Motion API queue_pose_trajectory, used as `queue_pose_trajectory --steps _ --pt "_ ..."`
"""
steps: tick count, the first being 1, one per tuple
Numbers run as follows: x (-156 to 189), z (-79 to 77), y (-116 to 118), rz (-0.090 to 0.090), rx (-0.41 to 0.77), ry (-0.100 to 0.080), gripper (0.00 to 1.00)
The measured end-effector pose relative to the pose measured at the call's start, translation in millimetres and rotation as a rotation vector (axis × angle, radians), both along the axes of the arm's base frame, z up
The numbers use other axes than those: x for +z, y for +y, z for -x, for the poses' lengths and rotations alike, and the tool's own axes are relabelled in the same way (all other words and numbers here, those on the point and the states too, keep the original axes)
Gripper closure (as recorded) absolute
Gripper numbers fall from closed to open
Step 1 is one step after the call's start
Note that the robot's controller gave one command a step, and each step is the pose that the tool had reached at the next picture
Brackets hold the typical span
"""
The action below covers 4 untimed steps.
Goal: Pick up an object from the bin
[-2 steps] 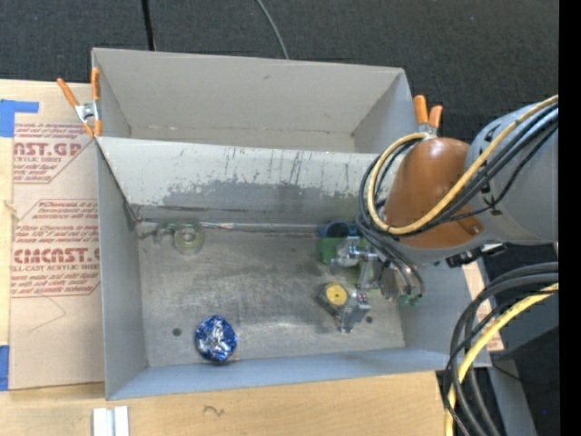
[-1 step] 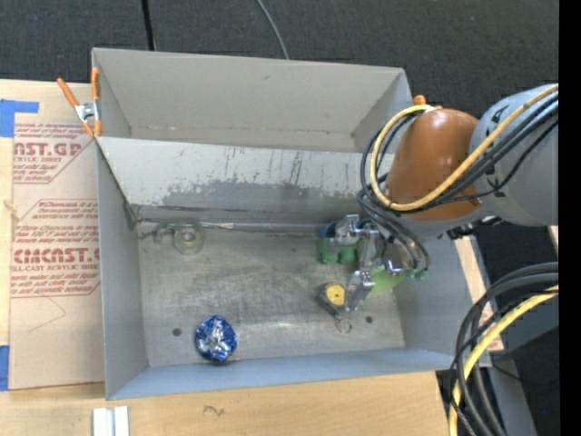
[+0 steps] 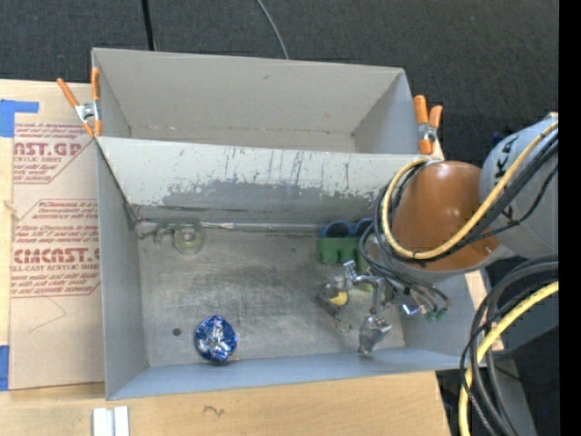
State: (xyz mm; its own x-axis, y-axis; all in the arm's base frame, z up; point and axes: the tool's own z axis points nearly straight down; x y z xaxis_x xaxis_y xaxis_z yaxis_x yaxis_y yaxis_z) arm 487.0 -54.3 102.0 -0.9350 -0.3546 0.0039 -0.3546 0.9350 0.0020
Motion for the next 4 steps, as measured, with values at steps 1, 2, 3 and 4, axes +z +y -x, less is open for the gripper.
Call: queue_pose_trajectory --steps 1,2,3,4 --pt "-29 -65.6 -21 -0.002 0.241 -0.008 0.0" --pt "-30 -52.0 20 0.002 0.398 -0.011 0.0" --pt "-29 -51.9 18 0.003 0.396 -0.008 1.0" --pt "146 -73.5 -1 0.001 0.675 -0.013 1.0"
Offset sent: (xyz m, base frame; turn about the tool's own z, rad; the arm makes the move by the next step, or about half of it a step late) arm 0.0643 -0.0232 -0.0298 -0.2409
